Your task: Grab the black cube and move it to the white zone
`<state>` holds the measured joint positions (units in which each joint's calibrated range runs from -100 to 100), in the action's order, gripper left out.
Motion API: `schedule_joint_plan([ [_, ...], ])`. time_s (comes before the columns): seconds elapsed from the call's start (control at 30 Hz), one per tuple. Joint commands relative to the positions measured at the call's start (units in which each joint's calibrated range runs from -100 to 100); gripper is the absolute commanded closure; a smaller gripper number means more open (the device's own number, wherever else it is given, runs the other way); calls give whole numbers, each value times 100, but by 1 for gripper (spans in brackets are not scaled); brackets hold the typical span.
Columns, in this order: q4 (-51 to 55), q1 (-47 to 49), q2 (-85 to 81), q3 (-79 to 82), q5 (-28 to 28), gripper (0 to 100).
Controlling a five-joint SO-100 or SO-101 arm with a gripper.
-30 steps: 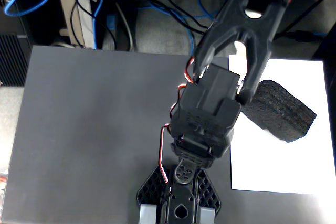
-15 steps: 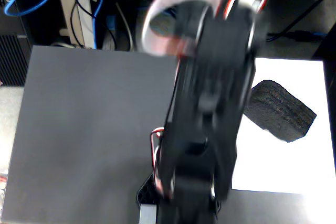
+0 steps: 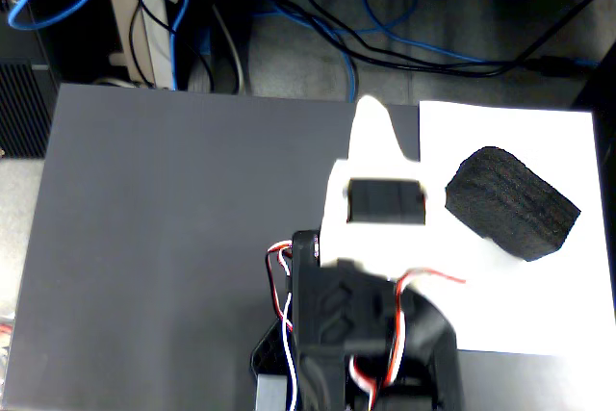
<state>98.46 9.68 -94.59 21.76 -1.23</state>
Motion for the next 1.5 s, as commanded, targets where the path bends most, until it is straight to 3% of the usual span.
schedule_joint_plan([
  [0.0, -326, -18, -255, 191, 8, 99],
  [0.23, -506, -894, -281, 245, -23, 99],
  [0.33, -1475, -887, -197, 1496, 24, 99],
  [0.5, -1587, 482, -171, 1886, 144, 99],
  [0.67, -2462, 570, -272, 3600, -71, 99],
  [0.8, -2556, -452, -289, 3944, -97, 99],
  [0.87, -2556, -504, -289, 3999, -97, 99],
  [1.0, -3131, -504, -289, 5948, -65, 99],
  [1.13, -3096, -497, -289, 7145, 349, 98],
  [1.3, -2873, -497, -281, 7326, 731, 98],
  [1.47, -2865, -497, -264, 7824, 726, 98],
])
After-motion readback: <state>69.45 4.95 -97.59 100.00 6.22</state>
